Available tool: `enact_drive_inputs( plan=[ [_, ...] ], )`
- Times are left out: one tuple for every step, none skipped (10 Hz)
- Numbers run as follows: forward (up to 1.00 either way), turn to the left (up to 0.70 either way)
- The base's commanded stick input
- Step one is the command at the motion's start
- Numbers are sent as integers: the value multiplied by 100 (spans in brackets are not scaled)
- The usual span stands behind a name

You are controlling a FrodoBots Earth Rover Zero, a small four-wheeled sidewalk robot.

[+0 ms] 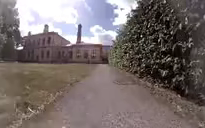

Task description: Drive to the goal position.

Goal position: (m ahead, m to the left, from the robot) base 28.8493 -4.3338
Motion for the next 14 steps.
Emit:
enact_drive_inputs(
  plan=[
    [85,0],
    [85,0],
    [85,0],
    [85,0],
    [85,0],
    [85,0],
    [85,0],
    [85,0],
    [85,-5],
    [85,-28],
    [85,-29],
    [85,-6],
    [85,0],
    [85,0]
  ],
)
